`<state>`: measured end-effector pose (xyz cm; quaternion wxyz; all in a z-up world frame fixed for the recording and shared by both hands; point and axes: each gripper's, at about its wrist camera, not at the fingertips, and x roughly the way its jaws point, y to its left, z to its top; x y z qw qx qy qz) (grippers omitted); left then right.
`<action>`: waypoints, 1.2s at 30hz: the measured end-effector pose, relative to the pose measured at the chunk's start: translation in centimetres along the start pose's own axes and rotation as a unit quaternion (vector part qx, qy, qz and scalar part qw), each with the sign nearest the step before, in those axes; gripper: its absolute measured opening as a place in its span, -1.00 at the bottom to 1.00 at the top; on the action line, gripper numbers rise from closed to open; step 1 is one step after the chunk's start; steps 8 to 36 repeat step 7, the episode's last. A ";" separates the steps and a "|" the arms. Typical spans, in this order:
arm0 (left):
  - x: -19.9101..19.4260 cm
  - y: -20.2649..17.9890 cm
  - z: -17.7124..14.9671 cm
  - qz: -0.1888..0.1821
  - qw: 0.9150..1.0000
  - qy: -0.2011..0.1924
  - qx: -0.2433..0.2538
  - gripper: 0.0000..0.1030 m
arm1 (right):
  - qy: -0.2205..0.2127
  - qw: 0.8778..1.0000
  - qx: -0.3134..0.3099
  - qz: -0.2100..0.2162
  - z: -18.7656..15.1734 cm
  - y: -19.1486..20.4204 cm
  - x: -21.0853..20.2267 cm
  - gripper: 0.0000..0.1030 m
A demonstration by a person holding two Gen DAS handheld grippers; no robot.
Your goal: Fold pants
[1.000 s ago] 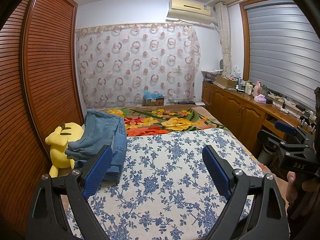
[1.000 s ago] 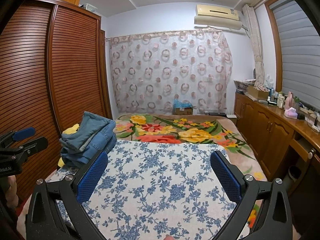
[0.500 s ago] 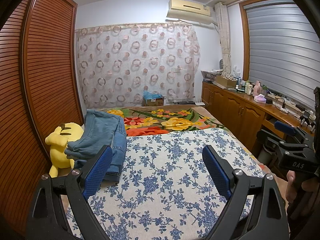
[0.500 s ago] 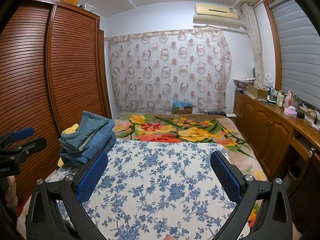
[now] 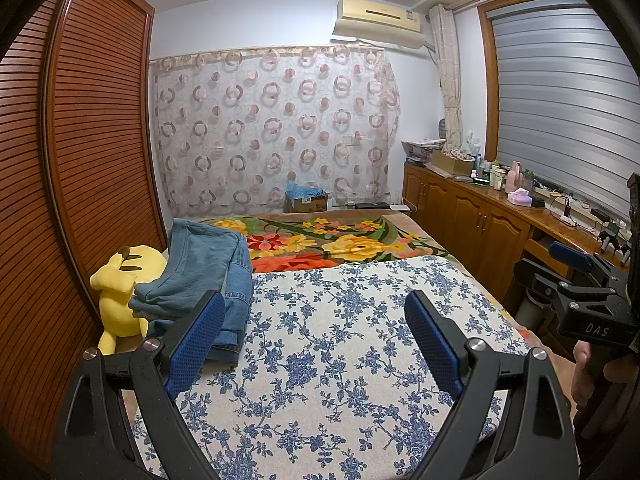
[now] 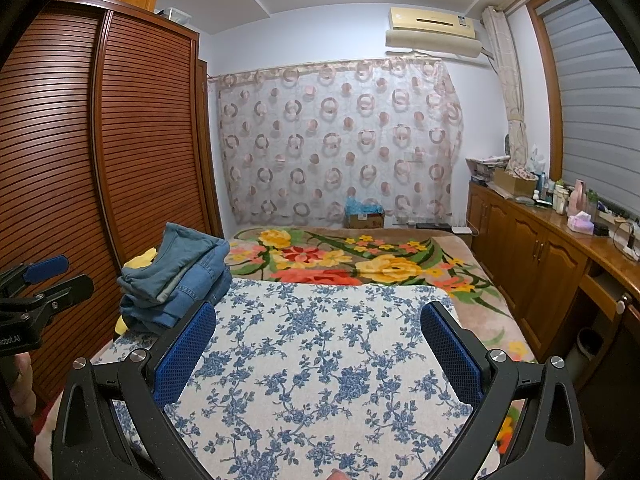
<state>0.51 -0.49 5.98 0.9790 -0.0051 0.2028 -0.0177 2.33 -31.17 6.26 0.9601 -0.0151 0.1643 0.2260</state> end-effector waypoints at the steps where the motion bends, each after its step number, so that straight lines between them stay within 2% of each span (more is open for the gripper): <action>1: 0.0 0.0 0.0 0.000 1.000 0.000 0.000 0.78 | 0.000 1.000 0.000 0.000 0.0 0.0 0.0 0.98; 36: 0.0 0.0 0.0 0.000 1.000 0.000 0.001 0.78 | 0.000 1.000 0.000 0.000 0.0 0.0 0.0 0.98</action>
